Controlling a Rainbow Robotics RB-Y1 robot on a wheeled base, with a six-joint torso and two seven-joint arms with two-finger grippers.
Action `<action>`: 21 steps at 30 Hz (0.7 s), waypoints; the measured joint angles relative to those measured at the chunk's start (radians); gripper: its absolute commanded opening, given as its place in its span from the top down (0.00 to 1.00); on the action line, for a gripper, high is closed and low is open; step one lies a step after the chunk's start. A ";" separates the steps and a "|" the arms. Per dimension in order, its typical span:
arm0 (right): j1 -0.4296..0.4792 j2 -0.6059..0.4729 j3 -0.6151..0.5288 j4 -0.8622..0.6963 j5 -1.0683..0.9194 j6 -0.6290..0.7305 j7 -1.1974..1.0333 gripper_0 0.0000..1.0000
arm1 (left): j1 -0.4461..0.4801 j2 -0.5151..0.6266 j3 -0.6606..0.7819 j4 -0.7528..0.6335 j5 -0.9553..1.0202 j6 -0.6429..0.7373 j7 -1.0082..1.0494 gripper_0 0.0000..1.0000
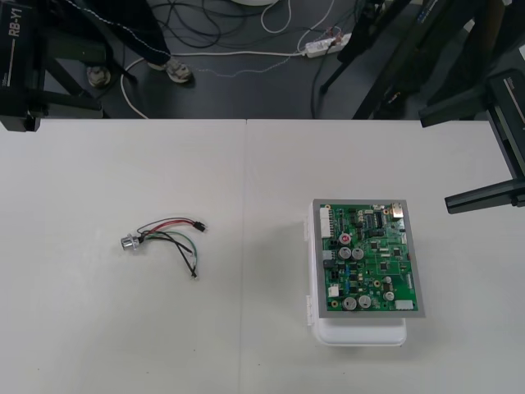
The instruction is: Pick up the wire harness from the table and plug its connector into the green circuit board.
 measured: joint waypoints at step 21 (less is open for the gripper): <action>0.035 0.013 0.004 0.005 -0.034 -0.001 0.002 0.00 | 0.034 -0.036 -0.017 0.000 -0.046 -0.004 0.000 0.35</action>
